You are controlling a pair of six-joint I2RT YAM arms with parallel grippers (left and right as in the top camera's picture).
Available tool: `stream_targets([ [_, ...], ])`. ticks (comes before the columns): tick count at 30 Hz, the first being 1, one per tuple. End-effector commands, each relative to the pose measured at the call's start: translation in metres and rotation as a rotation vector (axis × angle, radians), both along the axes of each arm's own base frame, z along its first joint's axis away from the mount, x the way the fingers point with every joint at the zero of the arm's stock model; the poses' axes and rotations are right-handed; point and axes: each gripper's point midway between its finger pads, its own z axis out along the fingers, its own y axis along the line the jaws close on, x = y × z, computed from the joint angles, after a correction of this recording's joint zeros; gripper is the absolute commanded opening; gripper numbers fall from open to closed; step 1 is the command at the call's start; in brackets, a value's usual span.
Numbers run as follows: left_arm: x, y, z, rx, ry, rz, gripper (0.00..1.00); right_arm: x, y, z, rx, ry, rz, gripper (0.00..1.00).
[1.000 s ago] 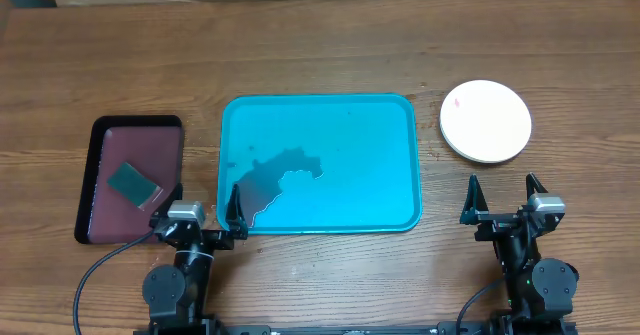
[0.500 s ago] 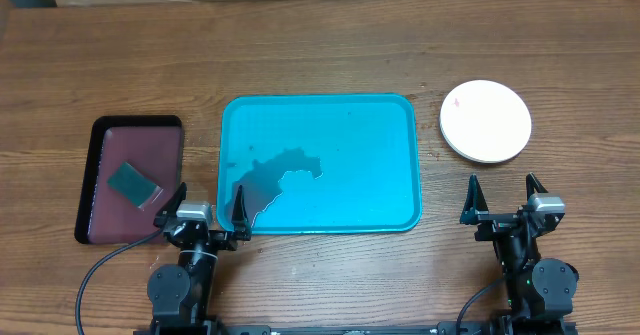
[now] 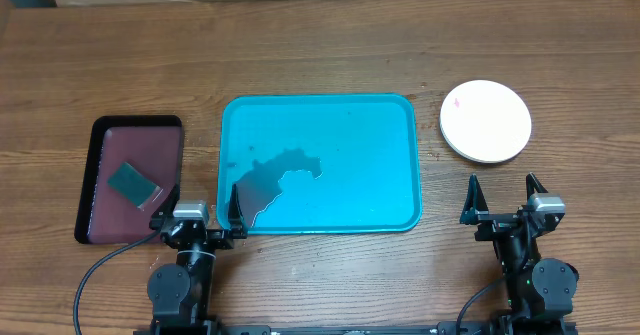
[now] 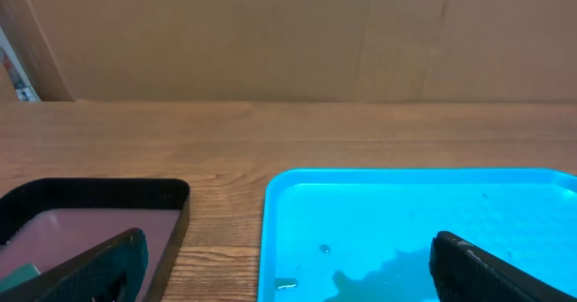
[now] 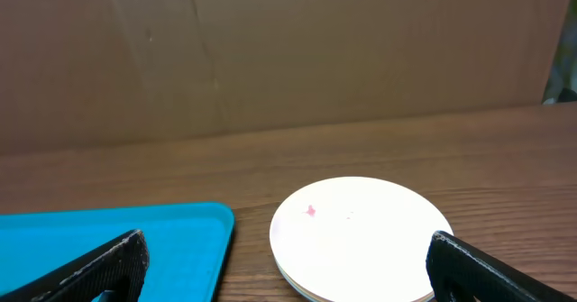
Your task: Clean dirty plates on tray and stack at the side
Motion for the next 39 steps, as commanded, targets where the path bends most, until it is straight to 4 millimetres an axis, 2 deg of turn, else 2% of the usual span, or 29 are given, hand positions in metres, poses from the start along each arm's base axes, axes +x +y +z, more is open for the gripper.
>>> stream_targets([
  [1, -0.0005, 0.0026, -0.0004, 0.027, -0.003, 0.014, 1.0, 0.0001, -0.0004, -0.0014, -0.003, -0.006, -0.003, 1.0],
  [11, -0.0005, 0.0036, -0.0002, 0.026, -0.004, 0.02, 1.0, 0.0001, -0.0004, -0.0014, -0.003, -0.006, -0.003, 1.0],
  [17, -0.0005, 0.0064, -0.0002, -0.036, -0.004, 0.041, 1.0, 0.0001, -0.0004, -0.0013, -0.003, -0.006, -0.003, 1.0],
  [39, -0.0004, 0.0031, 0.0005, 0.015, -0.007, 0.018, 1.0, 0.0001, -0.0004, -0.0014, -0.003, -0.006, -0.003, 1.0],
])
